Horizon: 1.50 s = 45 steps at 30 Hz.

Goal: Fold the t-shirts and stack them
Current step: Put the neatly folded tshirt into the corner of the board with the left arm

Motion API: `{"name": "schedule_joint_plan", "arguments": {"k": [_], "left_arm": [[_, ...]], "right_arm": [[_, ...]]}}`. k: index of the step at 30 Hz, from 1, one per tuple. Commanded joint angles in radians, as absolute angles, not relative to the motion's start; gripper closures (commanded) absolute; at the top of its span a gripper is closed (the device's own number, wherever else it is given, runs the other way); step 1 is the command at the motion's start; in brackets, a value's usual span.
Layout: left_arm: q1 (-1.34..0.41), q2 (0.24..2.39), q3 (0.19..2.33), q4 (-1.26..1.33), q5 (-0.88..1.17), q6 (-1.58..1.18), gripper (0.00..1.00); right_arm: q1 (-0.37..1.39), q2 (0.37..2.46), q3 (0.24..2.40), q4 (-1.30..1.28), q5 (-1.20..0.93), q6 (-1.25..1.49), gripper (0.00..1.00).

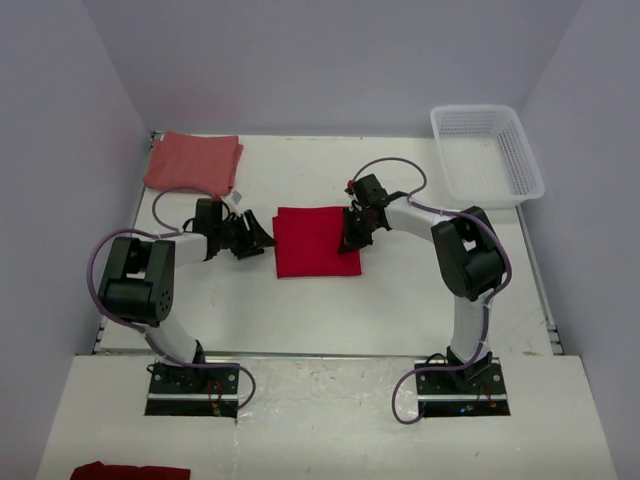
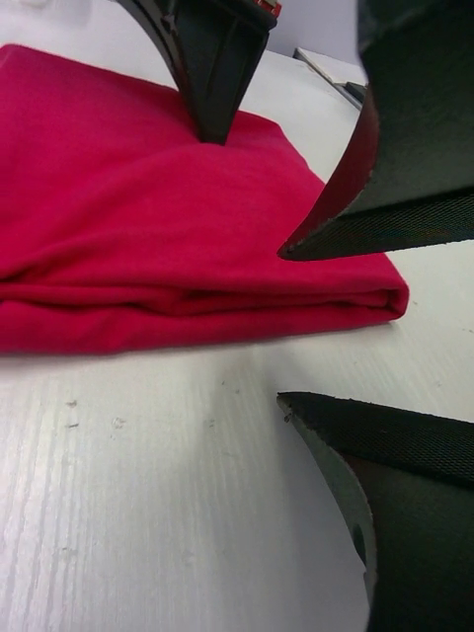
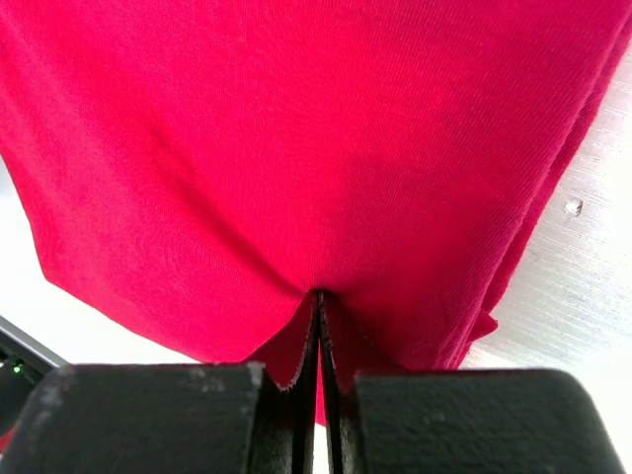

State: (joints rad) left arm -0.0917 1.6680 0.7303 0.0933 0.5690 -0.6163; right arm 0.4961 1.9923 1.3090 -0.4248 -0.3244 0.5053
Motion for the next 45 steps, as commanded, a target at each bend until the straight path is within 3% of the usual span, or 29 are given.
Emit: {"name": "schedule_joint_plan", "arguments": {"k": [1, 35, 45], "left_arm": [[-0.084, 1.712, 0.781, 0.123, 0.555, -0.588, 0.43], [-0.173, 1.913, 0.802, 0.210, 0.581, -0.634, 0.45], [-0.173, 1.939, 0.811, 0.213, 0.583, -0.629, 0.60]], "right_arm": [[0.499, 2.026, 1.322, -0.422, -0.313, 0.508, 1.00], [0.499, 2.040, 1.324, -0.405, -0.351, 0.512, 1.00], [0.499, 2.046, 1.321, -0.402, -0.359, 0.512, 1.00]]}}
